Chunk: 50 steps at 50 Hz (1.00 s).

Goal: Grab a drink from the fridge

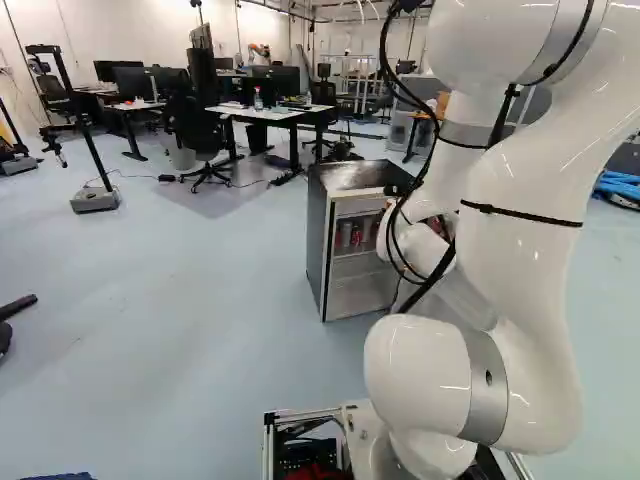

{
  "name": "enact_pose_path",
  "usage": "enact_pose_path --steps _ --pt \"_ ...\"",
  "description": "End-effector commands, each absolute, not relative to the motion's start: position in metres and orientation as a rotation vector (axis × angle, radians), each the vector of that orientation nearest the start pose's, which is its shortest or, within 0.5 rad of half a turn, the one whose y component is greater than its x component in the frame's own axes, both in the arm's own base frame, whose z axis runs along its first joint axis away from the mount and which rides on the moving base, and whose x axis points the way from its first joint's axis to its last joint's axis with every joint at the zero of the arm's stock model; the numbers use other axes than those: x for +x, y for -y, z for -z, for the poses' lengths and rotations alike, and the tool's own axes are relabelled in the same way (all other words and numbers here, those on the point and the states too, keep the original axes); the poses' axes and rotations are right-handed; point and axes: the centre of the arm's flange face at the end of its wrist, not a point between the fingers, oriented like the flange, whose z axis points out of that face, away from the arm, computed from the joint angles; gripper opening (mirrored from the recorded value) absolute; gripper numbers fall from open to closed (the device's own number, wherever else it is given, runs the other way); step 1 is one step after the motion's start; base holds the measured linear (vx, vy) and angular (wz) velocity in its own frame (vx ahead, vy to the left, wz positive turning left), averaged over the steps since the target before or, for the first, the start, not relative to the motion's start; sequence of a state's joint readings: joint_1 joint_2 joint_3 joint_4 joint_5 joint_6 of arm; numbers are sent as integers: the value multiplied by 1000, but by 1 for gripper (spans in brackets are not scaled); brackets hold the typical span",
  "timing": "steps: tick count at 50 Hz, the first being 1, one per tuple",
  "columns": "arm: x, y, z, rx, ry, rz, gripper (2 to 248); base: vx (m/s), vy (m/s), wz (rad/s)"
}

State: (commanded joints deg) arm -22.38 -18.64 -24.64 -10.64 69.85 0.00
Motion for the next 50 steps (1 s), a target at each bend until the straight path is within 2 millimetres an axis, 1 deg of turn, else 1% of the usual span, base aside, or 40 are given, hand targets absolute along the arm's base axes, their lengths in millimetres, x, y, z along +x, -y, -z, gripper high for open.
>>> enact_pose_path --steps 17,36,50 --pt "388 140 -317 -2575 -230 2030 97 0 0 0" --pt "400 142 -313 -2606 -222 1982 97 0 0 0" --pt "408 142 -321 -2609 -210 1980 97 0 0 0"
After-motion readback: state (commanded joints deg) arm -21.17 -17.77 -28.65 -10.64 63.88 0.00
